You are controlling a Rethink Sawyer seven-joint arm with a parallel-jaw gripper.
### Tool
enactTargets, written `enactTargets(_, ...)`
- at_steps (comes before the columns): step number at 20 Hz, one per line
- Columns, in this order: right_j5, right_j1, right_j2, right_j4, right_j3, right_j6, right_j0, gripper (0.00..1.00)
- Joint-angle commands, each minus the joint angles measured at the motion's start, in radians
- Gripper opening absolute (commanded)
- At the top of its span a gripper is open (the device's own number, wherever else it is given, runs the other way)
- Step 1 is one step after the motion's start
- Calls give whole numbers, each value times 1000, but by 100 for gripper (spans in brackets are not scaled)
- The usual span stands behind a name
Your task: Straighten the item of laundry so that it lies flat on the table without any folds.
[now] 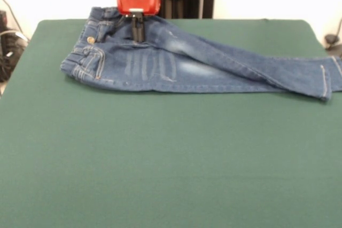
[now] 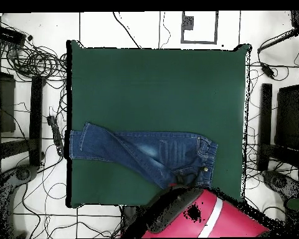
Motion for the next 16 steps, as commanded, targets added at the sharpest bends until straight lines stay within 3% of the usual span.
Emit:
enactTargets(1,377,20,130,-58,-206,24,-44,0)
enactTargets(3,442,-47,179,-148,-178,36,-96,0)
enactTargets(7,616,-191,367,-323,-101,25,-263,0)
enactTargets(10,736,-241,524,-354,-59,-67,-405,0)
enactTargets(16,787,-258,626,-356,-43,-144,-507,0)
